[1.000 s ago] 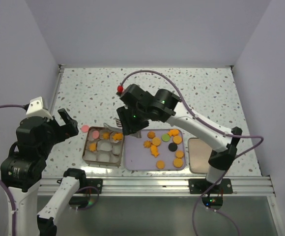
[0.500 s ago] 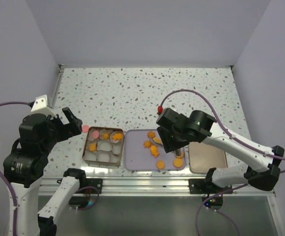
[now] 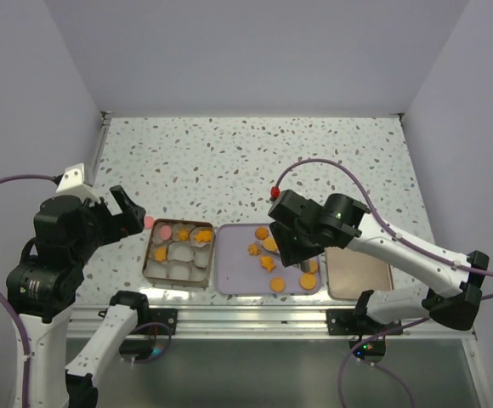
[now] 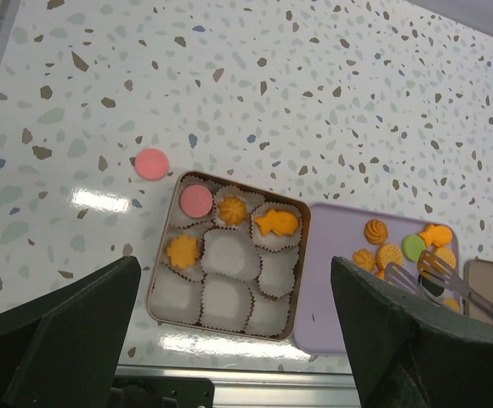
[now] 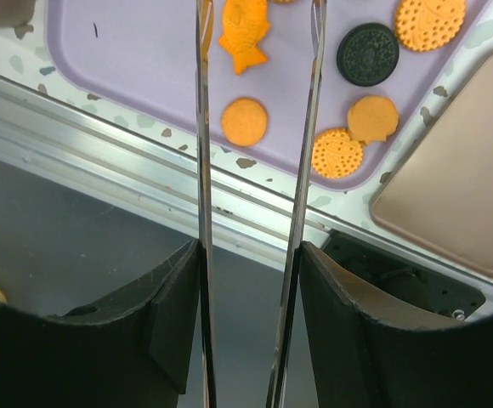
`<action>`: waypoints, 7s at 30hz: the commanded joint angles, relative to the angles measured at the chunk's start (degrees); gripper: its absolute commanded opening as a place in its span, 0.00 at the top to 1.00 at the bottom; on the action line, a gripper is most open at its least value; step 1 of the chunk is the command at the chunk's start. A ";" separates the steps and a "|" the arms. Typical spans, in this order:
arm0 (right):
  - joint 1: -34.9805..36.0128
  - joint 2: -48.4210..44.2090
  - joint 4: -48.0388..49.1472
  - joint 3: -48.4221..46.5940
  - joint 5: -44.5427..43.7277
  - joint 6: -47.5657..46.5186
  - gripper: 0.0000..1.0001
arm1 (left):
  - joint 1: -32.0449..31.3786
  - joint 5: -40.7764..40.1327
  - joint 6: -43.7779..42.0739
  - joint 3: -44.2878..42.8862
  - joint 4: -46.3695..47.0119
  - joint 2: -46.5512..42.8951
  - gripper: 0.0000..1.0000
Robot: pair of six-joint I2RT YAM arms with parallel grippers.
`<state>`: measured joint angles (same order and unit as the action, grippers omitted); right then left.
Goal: Pack the cookies
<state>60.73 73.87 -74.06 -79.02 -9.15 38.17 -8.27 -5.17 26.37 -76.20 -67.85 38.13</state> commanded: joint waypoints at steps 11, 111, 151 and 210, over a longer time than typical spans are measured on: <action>0.09 2.60 4.45 4.40 4.75 0.50 0.49 | -0.16 0.60 0.43 -0.35 0.27 -1.04 0.00; -3.86 19.75 -2.92 -33.94 7.93 -8.91 0.55 | -1.13 -2.39 -3.08 -7.64 5.36 9.59 0.00; -5.71 2.42 1.46 2.82 7.30 -2.49 0.51 | -7.02 -7.05 -3.87 -3.95 4.13 6.61 0.00; 5.89 22.46 4.37 -28.29 11.79 -5.48 0.67 | -7.37 -10.21 -1.76 -2.46 1.67 3.97 0.00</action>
<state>66.74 97.03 -71.31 -106.45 2.98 33.39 -15.20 -14.20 24.45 -79.24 -65.58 42.87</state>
